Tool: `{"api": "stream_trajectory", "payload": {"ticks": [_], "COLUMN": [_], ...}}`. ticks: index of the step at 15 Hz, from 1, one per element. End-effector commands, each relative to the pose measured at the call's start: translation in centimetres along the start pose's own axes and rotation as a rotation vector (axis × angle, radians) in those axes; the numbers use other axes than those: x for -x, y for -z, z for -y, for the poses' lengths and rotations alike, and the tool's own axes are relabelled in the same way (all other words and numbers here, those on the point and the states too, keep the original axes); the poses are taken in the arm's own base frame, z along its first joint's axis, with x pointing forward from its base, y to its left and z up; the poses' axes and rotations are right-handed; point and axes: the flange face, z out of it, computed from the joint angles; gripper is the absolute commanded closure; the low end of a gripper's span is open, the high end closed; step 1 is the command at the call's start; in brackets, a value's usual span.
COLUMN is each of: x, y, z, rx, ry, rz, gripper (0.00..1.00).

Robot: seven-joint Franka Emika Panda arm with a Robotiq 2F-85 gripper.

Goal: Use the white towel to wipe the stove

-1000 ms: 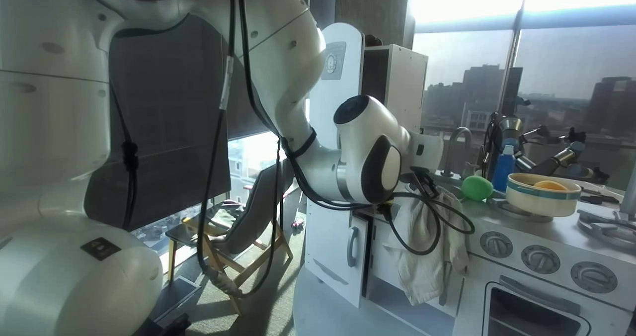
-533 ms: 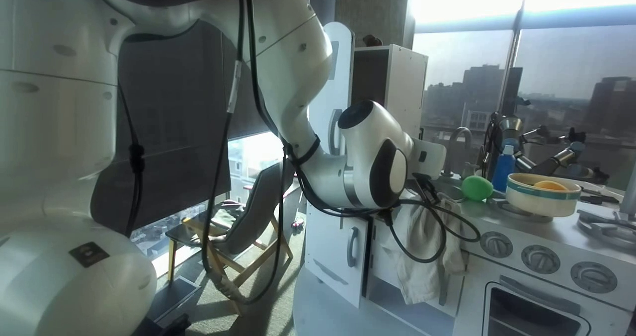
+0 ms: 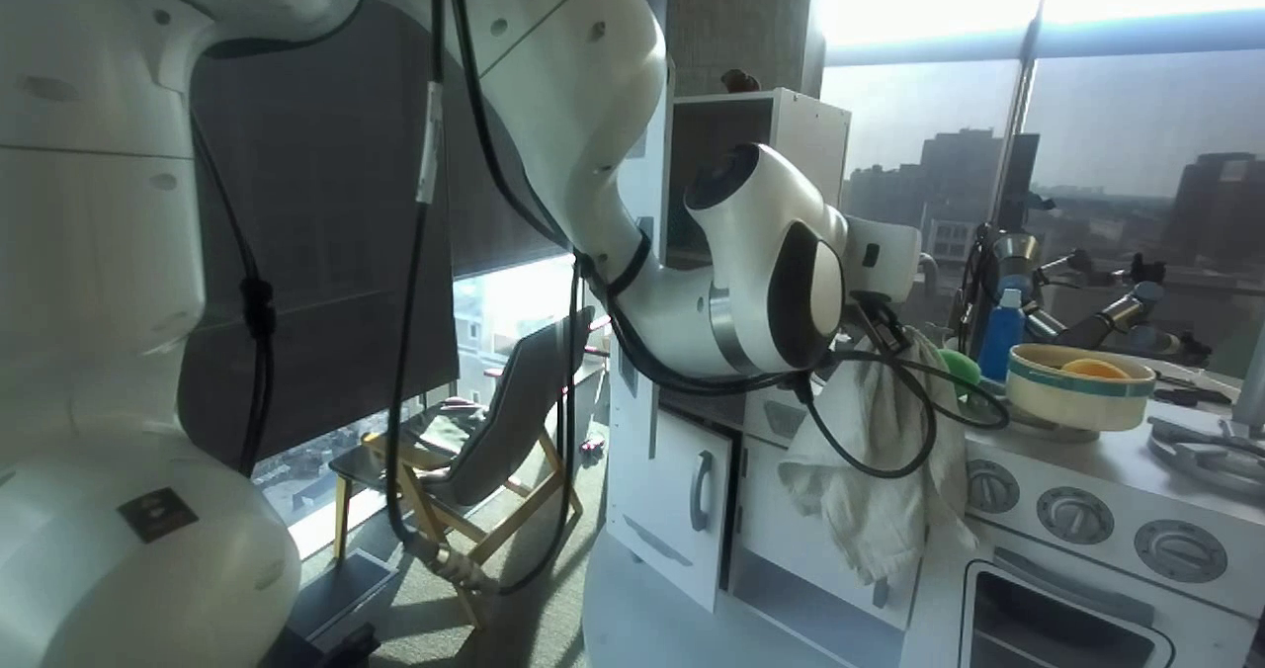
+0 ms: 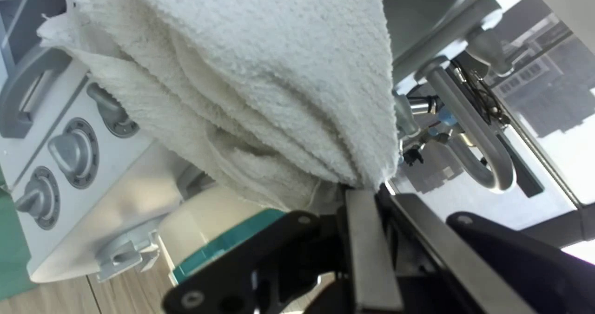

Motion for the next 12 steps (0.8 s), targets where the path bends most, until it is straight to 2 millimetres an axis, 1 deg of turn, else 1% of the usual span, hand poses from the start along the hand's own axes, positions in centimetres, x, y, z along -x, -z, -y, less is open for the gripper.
{"api": "stream_trajectory", "payload": {"ticks": [1, 4, 7, 9, 11, 12], "x": [-4.2, -7.2, -9.4, -9.5, -8.5, -7.5], "y": [3.6, 5.3, 6.2, 6.0, 4.9, 4.1], "z": [3.1, 6.2, 9.6, 11.9, 12.9, 12.8], "rx": [-0.1, -0.171, -0.225, -0.258, -0.263, -0.258], "ry": [0.002, 0.011, 0.026, 0.034, 0.029, 0.021], "rz": [-0.082, -0.147, -0.196, -0.204, -0.185, -0.168], "gripper": [0.96, 0.96, 0.95, 0.95, 0.95, 0.95]}}
